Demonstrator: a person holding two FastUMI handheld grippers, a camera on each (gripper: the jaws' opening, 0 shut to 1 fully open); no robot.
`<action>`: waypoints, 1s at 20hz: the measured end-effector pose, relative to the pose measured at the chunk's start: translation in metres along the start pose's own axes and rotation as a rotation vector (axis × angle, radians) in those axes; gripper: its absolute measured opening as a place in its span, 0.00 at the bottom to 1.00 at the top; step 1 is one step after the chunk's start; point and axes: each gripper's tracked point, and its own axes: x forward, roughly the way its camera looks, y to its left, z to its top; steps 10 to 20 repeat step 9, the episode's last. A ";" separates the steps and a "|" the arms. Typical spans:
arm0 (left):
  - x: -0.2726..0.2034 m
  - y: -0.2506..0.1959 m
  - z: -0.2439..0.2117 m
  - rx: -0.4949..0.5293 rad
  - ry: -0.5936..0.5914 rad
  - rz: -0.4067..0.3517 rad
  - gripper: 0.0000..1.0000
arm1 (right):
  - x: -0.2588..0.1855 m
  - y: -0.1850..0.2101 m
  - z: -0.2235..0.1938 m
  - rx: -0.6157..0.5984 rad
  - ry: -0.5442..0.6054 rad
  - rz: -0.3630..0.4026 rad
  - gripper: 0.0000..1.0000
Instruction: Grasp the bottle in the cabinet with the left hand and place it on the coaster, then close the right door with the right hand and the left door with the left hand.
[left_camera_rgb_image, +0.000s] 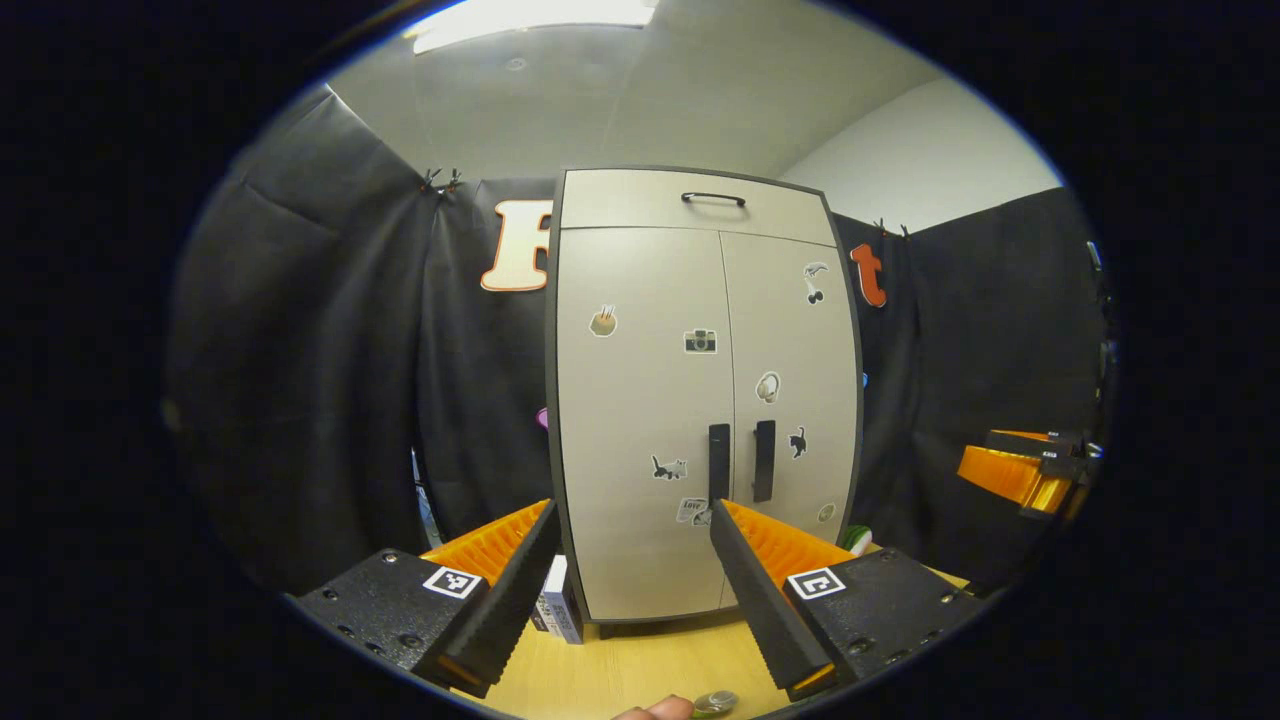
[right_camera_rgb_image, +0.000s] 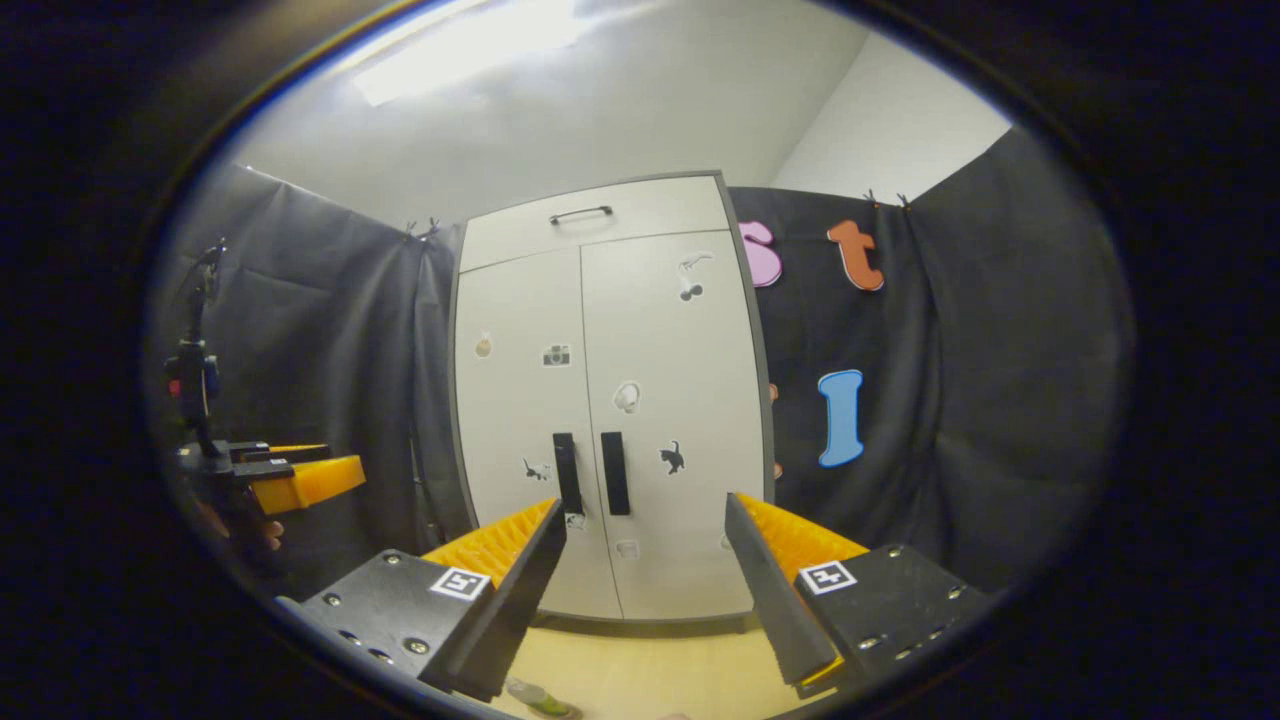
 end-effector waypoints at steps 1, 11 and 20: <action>0.002 0.001 -0.002 0.003 0.000 -0.005 0.95 | 0.002 0.002 0.000 -0.009 -0.006 -0.001 0.96; 0.021 0.026 -0.023 -0.030 0.025 -0.039 0.95 | 0.011 0.025 -0.011 -0.107 -0.023 -0.013 0.96; 0.021 0.026 -0.023 -0.030 0.025 -0.039 0.95 | 0.011 0.025 -0.011 -0.107 -0.023 -0.013 0.96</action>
